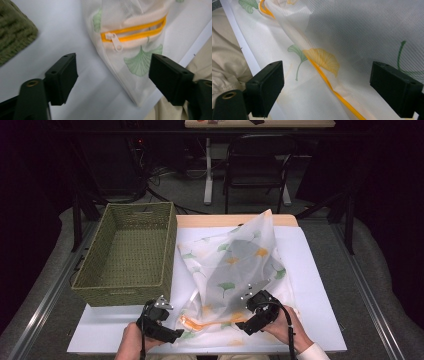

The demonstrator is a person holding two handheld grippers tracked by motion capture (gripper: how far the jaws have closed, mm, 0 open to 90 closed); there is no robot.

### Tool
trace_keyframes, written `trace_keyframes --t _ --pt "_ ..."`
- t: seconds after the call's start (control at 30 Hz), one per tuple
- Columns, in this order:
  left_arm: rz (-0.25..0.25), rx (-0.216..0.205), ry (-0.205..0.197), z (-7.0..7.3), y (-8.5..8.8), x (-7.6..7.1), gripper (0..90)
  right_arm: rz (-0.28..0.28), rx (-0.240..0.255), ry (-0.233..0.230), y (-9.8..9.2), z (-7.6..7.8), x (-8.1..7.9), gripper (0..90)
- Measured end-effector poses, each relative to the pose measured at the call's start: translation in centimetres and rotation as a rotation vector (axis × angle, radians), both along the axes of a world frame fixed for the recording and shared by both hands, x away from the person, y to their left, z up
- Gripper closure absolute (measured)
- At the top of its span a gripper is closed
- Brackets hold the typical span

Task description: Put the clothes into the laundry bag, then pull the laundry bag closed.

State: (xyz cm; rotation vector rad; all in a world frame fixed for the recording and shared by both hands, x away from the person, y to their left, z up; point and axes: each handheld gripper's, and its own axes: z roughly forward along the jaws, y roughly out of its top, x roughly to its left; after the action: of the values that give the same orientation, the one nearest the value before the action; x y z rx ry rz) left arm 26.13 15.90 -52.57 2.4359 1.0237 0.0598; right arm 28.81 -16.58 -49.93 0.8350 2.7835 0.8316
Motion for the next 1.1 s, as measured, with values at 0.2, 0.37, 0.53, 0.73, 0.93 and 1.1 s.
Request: trace_keyframes --t 0.2,0.37,0.53,0.73,0.93,1.1 --pt "-0.01 0.018 0.014 -0.6 -0.9 -1.1 41.2 0.009 0.011 -0.013 0.5 0.2 -0.1 13.9" --pt "0.003 0.066 -0.04 -1.0 -1.5 -1.6 60.1 0.023 0.019 -0.025 0.8 0.4 -0.3 14.4" --pt "0.028 0.057 -0.078 -1.3 -1.3 -1.8 75.5 0.028 0.029 -0.027 1.0 0.6 -0.5 14.7" --pt "0.02 0.036 -0.084 -1.3 -1.3 -2.1 89.3 0.031 0.027 -0.013 1.3 0.6 -0.6 14.7" --pt "0.007 0.015 -0.052 -1.2 -0.9 -2.5 89.4 0.046 0.032 0.005 1.4 0.3 -0.4 15.0" --pt "0.049 -0.034 -0.061 -0.3 0.0 -1.9 71.7 0.054 0.031 0.02 1.6 0.0 -0.5 15.7"
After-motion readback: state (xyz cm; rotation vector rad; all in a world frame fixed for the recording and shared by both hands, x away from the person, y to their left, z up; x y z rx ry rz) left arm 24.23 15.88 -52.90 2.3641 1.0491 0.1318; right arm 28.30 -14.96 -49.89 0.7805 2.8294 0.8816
